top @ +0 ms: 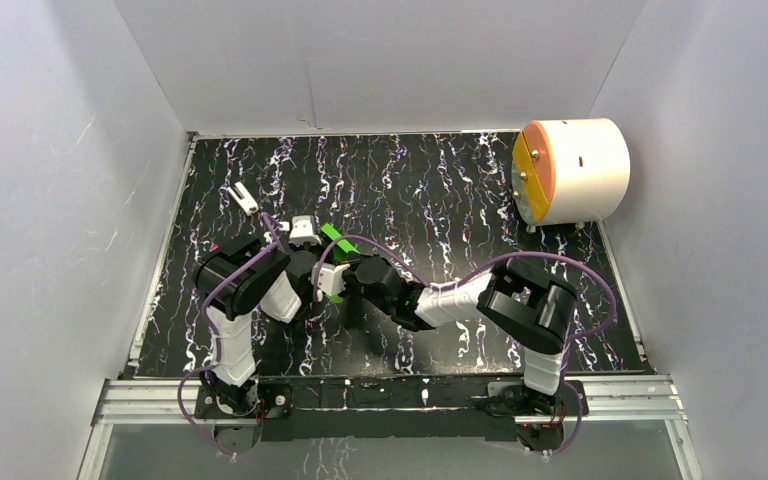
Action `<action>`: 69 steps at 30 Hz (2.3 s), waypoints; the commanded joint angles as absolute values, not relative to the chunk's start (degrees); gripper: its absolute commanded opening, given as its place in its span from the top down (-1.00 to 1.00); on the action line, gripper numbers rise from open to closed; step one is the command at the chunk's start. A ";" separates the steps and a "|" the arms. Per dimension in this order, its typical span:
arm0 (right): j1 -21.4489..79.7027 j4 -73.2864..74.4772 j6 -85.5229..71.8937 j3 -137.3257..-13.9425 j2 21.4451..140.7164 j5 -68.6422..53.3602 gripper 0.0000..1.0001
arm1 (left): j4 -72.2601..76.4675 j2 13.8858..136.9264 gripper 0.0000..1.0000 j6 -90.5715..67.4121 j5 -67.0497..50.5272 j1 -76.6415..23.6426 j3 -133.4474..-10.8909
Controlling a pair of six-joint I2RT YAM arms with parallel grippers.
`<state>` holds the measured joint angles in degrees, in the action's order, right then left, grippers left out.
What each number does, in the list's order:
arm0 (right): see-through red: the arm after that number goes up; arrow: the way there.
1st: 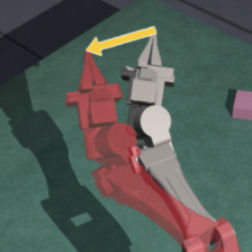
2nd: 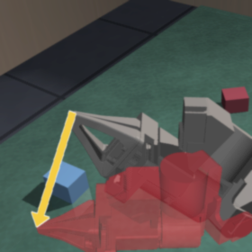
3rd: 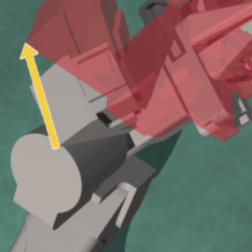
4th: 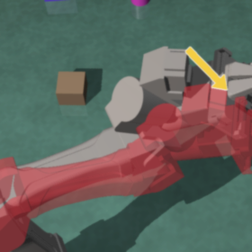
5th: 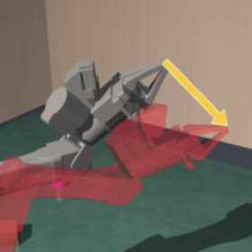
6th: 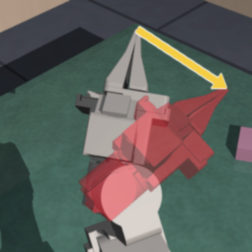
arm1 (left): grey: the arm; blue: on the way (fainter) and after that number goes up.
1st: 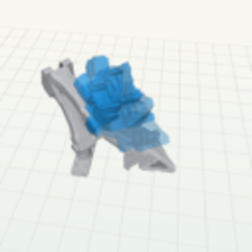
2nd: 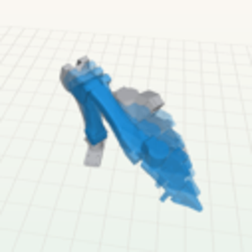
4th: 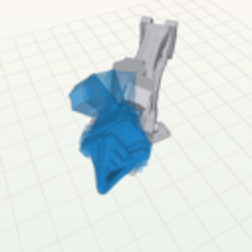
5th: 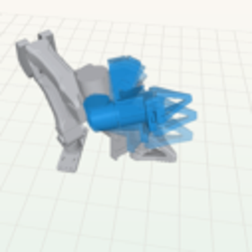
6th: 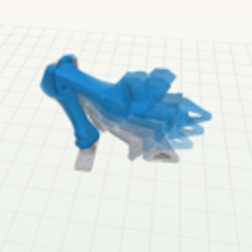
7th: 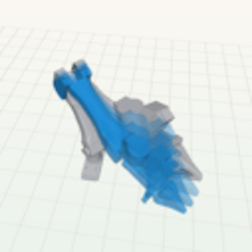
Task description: Fold the paper box
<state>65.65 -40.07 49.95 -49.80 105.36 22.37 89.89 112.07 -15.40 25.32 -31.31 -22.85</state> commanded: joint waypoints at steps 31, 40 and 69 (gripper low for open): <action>65.21 -37.28 35.97 -47.61 98.02 17.27 0.25 | 102.52 102.00 1.00 -11.90 28.82 -34.80 -9.98; 65.06 -38.71 28.01 -43.28 89.39 16.38 -0.27 | 101.52 100.36 1.00 -11.22 27.35 -34.85 -7.75; 60.02 -35.14 2.20 -38.55 79.71 22.04 -0.53 | 41.25 48.18 0.09 -27.95 25.43 -34.47 -5.12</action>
